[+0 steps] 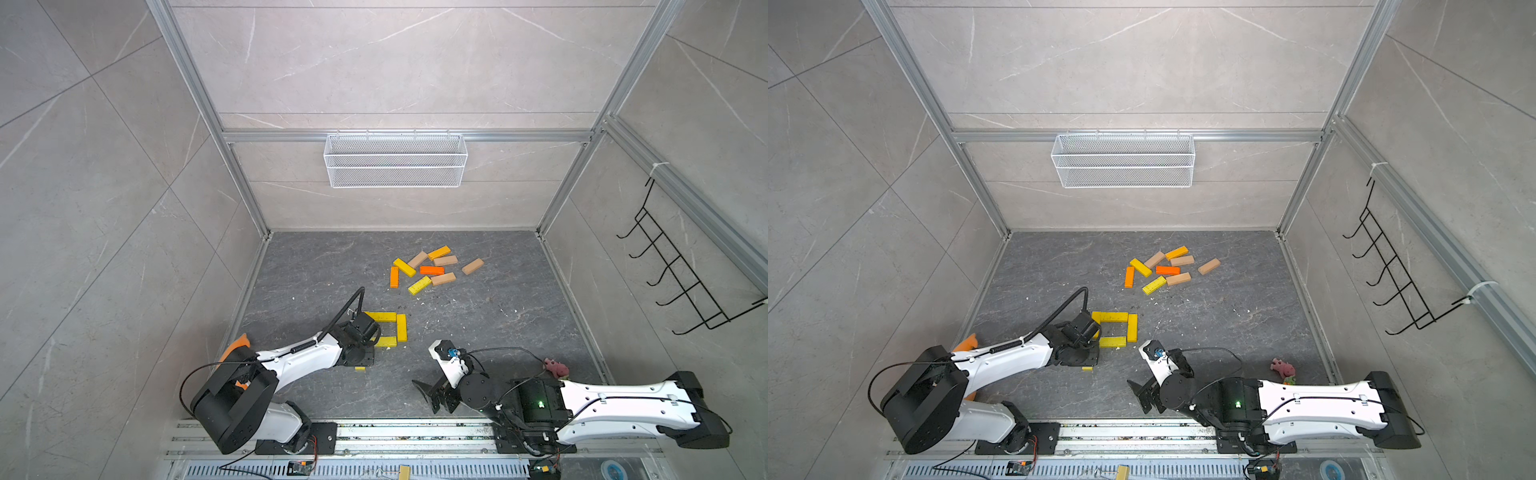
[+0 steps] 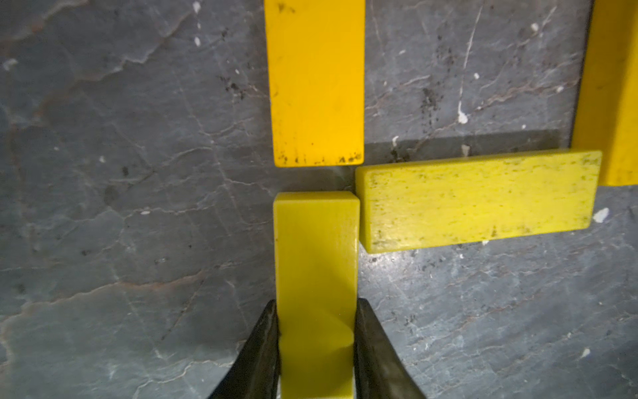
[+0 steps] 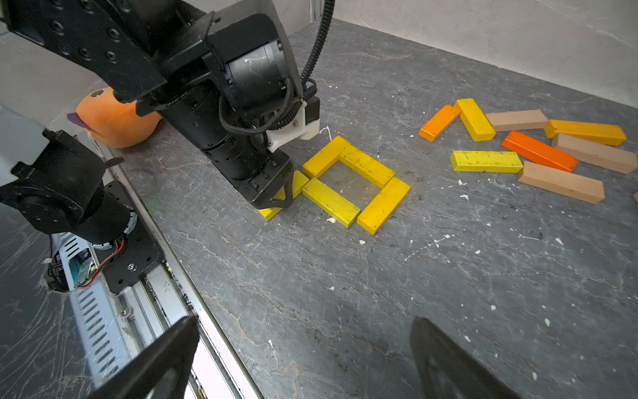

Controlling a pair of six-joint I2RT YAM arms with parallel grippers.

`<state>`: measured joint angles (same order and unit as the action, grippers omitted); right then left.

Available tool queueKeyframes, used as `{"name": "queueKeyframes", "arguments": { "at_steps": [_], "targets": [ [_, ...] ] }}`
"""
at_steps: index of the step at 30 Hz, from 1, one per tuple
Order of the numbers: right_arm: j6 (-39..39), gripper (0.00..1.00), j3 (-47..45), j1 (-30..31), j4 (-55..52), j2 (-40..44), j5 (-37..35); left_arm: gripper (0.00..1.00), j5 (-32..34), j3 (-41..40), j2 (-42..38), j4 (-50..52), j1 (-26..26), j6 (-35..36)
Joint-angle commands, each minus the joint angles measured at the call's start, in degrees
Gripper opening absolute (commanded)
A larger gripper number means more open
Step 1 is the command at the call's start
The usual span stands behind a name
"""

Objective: Assemble the number 8 with building blocks
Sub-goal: Assemble the building block at the center of the board.

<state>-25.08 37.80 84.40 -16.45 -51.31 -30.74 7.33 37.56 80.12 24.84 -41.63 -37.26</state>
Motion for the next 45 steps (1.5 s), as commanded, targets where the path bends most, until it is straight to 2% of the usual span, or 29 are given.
{"name": "queueKeyframes", "arguments": {
  "at_steps": [1,14,19,24,32,39,45],
  "targets": [
    [-1.18,0.98,-0.54,-0.20,-0.08,0.42,-1.34,0.31,-0.94,-0.03,2.04,0.17,0.58,1.33],
    [-1.55,0.98,-0.54,-0.29,0.43,-0.81,-0.81,0.31,-1.53,-0.08,2.47,-0.49,0.78,0.09],
    [-1.64,0.98,-0.54,-0.37,0.32,-0.73,-0.85,0.37,-1.88,-0.20,2.76,-0.50,0.85,-0.07],
    [-1.98,0.97,-0.62,-0.38,0.08,-0.88,-0.96,0.49,-2.76,-0.57,1.66,-0.51,0.85,-0.22],
    [-2.07,0.96,-0.02,-0.96,0.12,-1.66,-0.69,0.49,-3.16,0.13,-4.20,4.69,0.70,-0.27],
    [-2.61,0.93,1.32,-7.62,1.96,-3.02,6.69,0.48,-4.70,2.22,-11.52,10.43,0.33,-0.34],
    [-0.01,0.92,5.37,-17.89,2.34,-6.51,17.52,0.48,-4.48,5.64,-16.49,15.40,0.24,-0.04]
  ]
}}
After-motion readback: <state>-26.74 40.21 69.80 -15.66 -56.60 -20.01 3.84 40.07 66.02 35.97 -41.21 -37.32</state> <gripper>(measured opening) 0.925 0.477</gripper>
